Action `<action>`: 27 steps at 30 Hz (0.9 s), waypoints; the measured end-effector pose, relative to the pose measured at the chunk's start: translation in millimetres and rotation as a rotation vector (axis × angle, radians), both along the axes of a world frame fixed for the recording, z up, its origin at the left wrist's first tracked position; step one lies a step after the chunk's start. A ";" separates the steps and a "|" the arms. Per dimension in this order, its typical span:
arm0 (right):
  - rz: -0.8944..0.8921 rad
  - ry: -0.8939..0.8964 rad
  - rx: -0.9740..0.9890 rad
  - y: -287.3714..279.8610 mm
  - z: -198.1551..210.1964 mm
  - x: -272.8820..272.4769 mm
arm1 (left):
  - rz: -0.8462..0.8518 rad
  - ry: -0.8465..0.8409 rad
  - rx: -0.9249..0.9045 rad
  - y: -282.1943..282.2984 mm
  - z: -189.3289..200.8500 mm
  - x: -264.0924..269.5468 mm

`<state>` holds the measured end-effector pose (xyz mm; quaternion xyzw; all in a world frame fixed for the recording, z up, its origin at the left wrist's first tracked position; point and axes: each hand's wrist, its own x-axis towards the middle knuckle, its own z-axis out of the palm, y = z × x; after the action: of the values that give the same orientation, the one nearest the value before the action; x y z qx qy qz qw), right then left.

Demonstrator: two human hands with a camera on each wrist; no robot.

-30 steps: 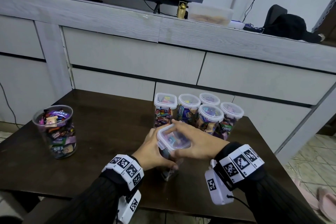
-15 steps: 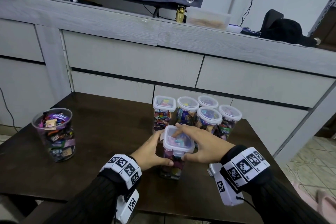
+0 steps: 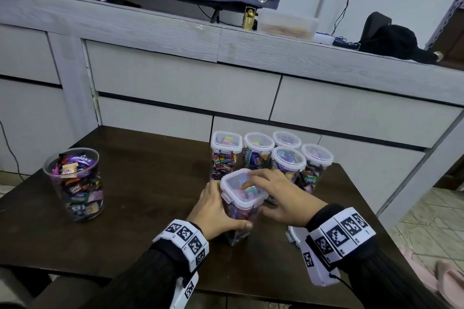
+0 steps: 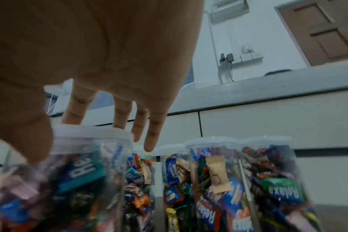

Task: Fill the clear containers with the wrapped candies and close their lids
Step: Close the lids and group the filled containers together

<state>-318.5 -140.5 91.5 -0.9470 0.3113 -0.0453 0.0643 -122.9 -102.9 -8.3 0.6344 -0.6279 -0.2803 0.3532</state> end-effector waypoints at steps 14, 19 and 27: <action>0.027 -0.203 0.084 8.8 -11.5 7.7 | -0.309 0.245 -0.075 -4.0 -6.6 3.3; 0.021 -0.081 -0.029 7.7 -11.4 7.8 | -0.200 0.196 -0.123 -6.6 -7.3 -1.0; -0.068 -0.010 -0.292 26.5 -22.0 27.3 | -0.124 -0.011 -0.163 -4.1 -11.6 -8.4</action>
<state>-291.1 -114.0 69.5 -0.9350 0.3328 -0.0971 -0.0744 -131.3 -107.1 -20.0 0.5648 -0.6887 -0.2460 0.3823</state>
